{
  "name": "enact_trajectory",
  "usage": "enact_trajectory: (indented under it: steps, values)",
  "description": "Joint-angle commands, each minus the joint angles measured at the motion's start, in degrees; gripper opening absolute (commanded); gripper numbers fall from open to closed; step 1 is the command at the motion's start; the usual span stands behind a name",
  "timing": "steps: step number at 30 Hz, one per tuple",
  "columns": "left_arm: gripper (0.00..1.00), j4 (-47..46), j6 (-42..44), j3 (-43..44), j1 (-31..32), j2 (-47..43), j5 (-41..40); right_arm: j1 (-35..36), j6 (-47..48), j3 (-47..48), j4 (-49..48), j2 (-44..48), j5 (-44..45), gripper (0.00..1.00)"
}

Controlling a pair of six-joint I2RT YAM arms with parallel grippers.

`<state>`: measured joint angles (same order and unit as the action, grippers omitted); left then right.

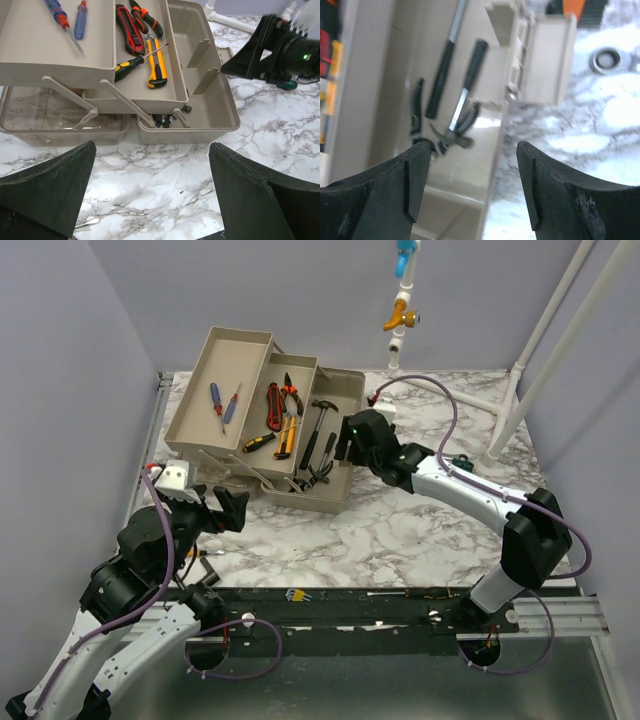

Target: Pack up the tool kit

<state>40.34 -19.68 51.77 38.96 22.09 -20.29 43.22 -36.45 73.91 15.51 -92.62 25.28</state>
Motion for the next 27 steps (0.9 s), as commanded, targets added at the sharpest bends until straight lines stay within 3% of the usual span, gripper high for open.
enact_trajectory:
  steps: [1,7,13,16,19,23,27]
  values:
    - [0.99,-1.4,-1.37,1.47,-0.37,1.49,3.72,0.1,-3.94,-6.91,-2.15,3.3,-1.13,0.77]
    - [0.99,-0.11,-1.15,5.16,-0.37,5.07,4.62,0.04,-5.77,-12.45,-3.94,3.11,-4.16,0.75]
    - [0.98,3.67,2.14,12.76,-1.68,10.96,2.03,0.1,-6.27,-14.94,-5.03,2.77,-5.1,0.63]
    - [0.99,6.17,4.1,18.67,-10.49,13.89,7.92,0.1,-6.04,-15.6,-4.87,2.79,-4.25,0.5]
    - [0.99,6.81,5.42,23.5,-22.54,16.39,17.69,-0.07,-5.34,-15.63,-3.7,2.64,-3.0,0.32]
    - [0.99,8.98,4.13,29.51,-32.78,22.89,28.39,-0.83,-4.16,-15.63,-2.16,2.72,-2.12,0.04]
    - [0.98,7.35,-0.63,31.5,-41.0,26.94,31.03,-1.29,-3.92,-16.1,-0.09,3.81,3.02,0.01]
